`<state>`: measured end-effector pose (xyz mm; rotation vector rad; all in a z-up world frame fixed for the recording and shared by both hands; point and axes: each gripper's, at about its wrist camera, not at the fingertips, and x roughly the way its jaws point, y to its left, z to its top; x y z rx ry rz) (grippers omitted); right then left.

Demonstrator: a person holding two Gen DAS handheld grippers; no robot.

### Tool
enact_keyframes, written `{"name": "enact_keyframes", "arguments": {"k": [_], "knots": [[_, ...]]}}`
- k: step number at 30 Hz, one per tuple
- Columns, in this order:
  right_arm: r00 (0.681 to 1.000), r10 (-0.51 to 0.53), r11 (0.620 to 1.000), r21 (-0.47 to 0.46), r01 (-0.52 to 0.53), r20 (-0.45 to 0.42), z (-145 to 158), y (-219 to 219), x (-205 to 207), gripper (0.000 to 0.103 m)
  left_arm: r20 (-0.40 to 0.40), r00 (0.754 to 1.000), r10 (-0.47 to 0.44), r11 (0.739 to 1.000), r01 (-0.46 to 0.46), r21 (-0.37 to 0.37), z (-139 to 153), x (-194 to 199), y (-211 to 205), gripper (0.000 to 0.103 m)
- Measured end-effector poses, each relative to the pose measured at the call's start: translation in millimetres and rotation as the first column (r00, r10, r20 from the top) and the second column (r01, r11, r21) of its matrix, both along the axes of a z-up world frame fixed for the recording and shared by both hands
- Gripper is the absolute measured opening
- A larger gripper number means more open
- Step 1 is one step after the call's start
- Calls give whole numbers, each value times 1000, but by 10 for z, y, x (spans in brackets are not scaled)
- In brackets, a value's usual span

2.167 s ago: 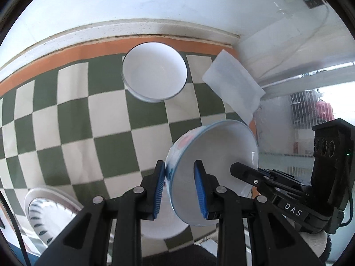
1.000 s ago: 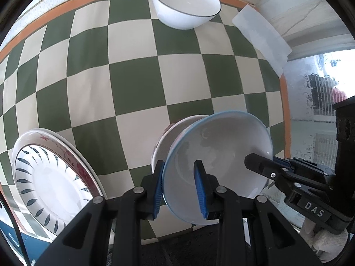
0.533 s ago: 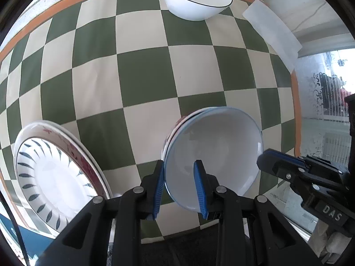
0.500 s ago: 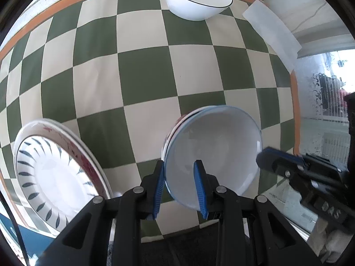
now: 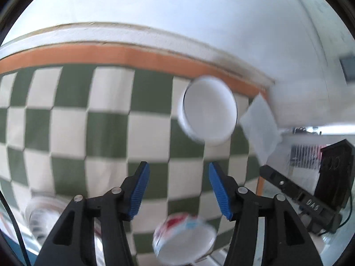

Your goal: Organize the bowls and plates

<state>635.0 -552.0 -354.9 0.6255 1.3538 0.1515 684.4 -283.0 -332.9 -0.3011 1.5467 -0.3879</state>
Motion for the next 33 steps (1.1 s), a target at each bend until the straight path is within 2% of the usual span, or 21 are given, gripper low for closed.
{"name": "enact_keyframes", "arguments": {"k": [6,10,12,13,14,15,16,17,26,33], "knots": [[1000,-4,1000,-28,4,-11,-266,-30,774,36,-46,999,-20,1000,20,15,-381,542,-311,53],[999,14,999,-51,-16,-43,-452,-4,1057,36,-55,998,-44,998,46,50,-583,708,-475,52],[998,28,998,-53,-31,-60,-548,23,1144,36,-70,996,-58,997,60,40,-658,744,-551,50],[996,40,997,-60,-45,-77,-621,46,1194,35,-76,995,-61,997,64,33,-687,745,-569,37],[995,47,996,-73,-54,-92,-675,62,1227,34,-78,995,-67,996,71,50,-708,740,-589,31],[994,51,995,-81,-59,-98,-727,65,1233,26,-70,995,-70,995,75,60,-714,738,-597,30],[992,56,994,-84,-65,-113,-793,75,1259,12,-66,995,-68,996,72,60,-719,751,-590,30],[992,53,995,-77,-63,-118,-844,71,1231,10,-67,996,-59,997,62,55,-721,754,-570,29],[992,77,991,-103,-87,-96,-781,125,1243,9,-38,998,-42,997,44,65,-543,665,-470,27],[991,119,988,-87,-124,-68,-517,176,1120,9,11,999,-43,996,42,78,-205,483,-393,27]]}}
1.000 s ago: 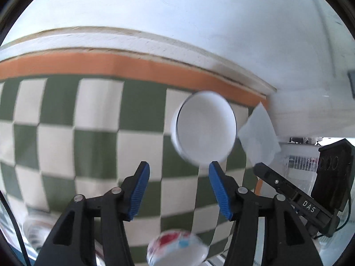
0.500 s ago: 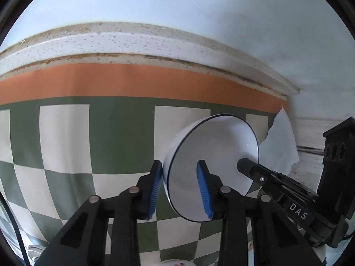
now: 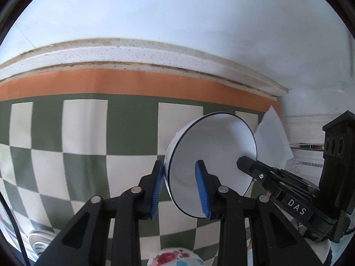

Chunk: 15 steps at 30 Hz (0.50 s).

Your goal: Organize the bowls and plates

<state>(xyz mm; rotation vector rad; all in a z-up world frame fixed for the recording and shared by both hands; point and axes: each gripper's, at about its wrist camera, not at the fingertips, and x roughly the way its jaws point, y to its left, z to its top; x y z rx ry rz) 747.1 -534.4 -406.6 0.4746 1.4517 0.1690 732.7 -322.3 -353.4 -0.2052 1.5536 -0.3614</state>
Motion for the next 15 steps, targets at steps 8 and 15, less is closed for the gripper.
{"name": "enact_keyframes", "arguments": {"k": [8,15], "knots": [[998,18,999,32,-19,58,481,56,-370,10,72,997,-24,1000,24,-1,486,-388,44,27],[995,0,1000,23,-3,103,873,60,-862,10,95,993,-70,997,73,-27,715,-847,59,27]]}}
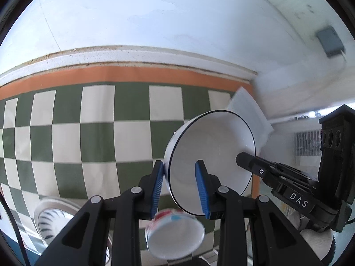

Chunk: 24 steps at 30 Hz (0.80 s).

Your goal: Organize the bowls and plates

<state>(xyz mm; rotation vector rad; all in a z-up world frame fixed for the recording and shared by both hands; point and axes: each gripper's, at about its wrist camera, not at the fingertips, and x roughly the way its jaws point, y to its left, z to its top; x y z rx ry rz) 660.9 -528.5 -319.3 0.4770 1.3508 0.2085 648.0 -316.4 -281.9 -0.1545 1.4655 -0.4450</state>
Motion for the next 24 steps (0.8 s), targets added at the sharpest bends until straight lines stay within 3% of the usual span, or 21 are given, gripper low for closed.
{"name": "enact_keyframes", "arguments": {"k": [8,13,24], "knots": [[999,-32,999,-15,32,17,231,77,-731,10,2,998,-67,998,67,-5,158,-496,38,27],[999,-48,999,-17,49,14,186,156,-1077,10,-2,996,-89,996,89,-2,145,-755,95,27],[997,-45,999,-11,44,-57,-190,284,-1556,10,-96,989,-109,993,112,35,-300,-1144,191,27]]}}
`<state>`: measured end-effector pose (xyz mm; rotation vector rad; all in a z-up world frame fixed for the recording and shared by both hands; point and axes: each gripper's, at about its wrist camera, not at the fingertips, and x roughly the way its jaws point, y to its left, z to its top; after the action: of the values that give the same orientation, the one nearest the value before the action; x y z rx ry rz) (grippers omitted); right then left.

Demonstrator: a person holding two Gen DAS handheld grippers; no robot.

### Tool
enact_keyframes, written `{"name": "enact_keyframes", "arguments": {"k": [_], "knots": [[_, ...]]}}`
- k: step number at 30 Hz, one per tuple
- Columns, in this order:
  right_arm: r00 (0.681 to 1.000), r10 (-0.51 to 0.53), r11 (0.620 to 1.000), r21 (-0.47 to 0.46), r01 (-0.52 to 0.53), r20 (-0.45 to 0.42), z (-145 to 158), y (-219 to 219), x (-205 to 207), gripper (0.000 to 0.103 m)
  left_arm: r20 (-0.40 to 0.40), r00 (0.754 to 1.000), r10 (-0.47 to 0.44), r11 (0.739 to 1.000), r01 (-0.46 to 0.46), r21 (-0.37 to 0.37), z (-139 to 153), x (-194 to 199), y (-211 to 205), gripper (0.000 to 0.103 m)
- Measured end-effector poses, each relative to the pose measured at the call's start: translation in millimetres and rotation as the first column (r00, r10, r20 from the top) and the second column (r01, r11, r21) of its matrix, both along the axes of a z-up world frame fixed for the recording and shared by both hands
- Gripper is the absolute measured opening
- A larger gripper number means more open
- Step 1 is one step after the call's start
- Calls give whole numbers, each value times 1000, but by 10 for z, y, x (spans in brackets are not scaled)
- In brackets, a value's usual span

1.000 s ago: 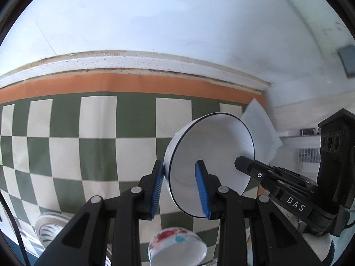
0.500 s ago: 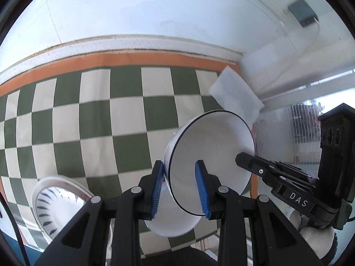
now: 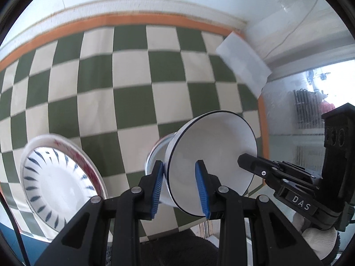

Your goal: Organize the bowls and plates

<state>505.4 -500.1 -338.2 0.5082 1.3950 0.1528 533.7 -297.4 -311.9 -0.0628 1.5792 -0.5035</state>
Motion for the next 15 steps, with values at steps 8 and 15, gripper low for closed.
{"name": "enact_keyframes", "arguments": {"k": [8,15], "knots": [[998,24,1000,-7,-24,-52,-291,91,-119,12,-43,999,-26,997,30,75,-355,-163,-41,27],[996,54,998,-30,-56,-65,-344,160,-89,11,-23,999,-27,993,30,113,-406,-186,-35,27]]}}
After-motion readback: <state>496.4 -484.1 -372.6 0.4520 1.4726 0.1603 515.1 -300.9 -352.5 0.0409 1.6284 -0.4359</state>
